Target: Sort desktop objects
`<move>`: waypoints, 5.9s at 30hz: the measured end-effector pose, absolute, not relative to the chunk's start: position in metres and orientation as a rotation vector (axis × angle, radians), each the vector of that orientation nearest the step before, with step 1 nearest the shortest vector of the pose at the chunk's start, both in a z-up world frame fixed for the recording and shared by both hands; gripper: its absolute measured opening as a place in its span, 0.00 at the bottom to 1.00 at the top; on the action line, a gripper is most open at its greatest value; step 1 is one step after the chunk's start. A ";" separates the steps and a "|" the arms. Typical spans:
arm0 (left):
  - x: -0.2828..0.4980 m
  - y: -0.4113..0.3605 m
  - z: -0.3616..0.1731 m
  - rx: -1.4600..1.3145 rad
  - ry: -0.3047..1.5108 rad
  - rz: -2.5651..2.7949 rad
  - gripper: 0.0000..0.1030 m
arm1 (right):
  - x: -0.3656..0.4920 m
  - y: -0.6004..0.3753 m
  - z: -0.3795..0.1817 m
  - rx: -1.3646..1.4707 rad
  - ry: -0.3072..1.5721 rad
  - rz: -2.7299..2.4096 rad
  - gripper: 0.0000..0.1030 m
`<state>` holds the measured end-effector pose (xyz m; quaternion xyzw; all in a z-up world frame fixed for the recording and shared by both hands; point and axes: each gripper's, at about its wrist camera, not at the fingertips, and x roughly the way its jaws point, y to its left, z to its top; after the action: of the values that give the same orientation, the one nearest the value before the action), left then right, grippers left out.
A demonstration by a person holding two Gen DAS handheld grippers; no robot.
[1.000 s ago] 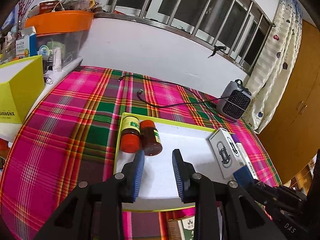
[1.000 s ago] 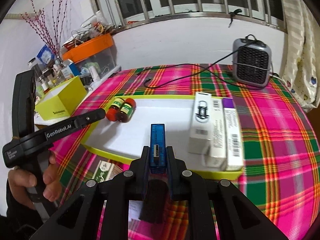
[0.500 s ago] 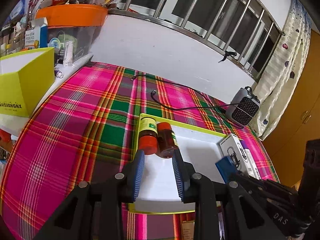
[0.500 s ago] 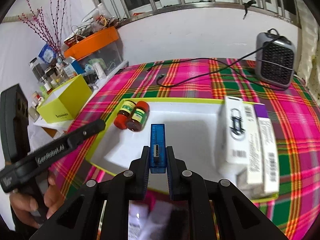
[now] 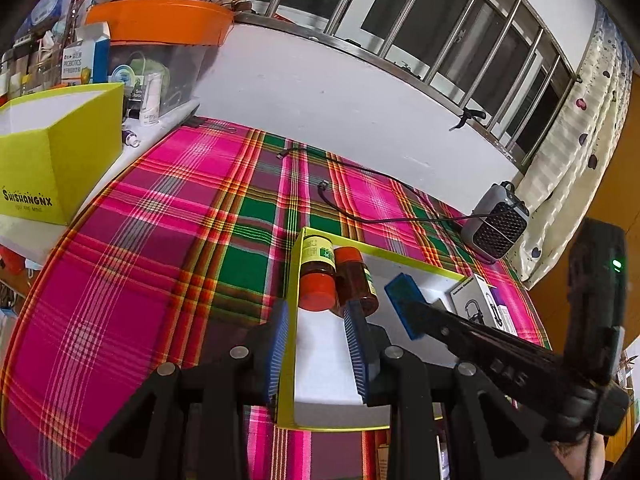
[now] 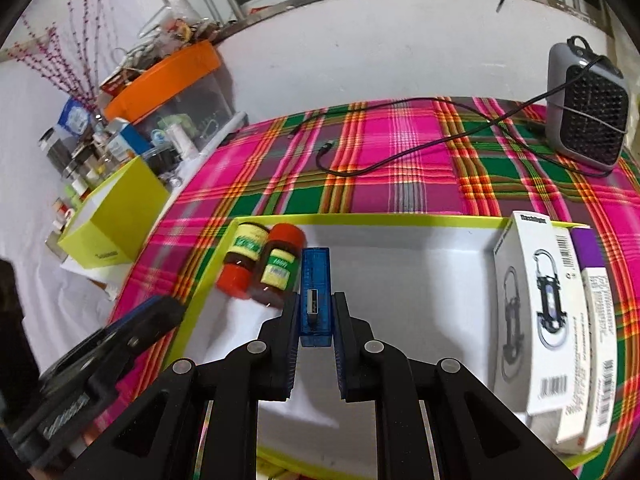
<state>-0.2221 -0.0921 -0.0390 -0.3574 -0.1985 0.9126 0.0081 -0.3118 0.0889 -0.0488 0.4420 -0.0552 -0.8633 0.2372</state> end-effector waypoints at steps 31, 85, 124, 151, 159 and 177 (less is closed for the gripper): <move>-0.223 -0.093 -0.044 -1.135 -0.627 2.842 0.28 | -0.331 0.080 -0.053 1.232 -0.311 -2.338 0.12; -0.190 -0.043 -0.025 -1.020 -0.434 2.802 0.30 | -0.223 0.161 -0.010 1.057 -0.195 -2.389 0.22; -0.151 -0.002 -0.050 -1.271 -0.276 2.659 0.40 | -0.183 0.171 -0.059 1.180 0.071 -2.464 0.31; -0.151 -0.003 -0.058 -1.353 -0.239 2.648 0.40 | -0.185 0.175 -0.063 1.201 0.108 -2.449 0.28; -0.149 -0.007 -0.059 -1.353 -0.213 2.670 0.34 | -0.187 0.177 -0.062 1.202 0.096 -2.436 0.28; -0.149 -0.008 -0.065 -1.337 -0.215 2.660 0.31 | -0.192 0.179 -0.069 1.207 0.080 -2.415 0.27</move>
<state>-0.1491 -0.0075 -0.0655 -0.4465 -0.0717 0.8884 0.0784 -0.1919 0.1793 -0.0688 0.4359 0.0289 -0.8726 0.2184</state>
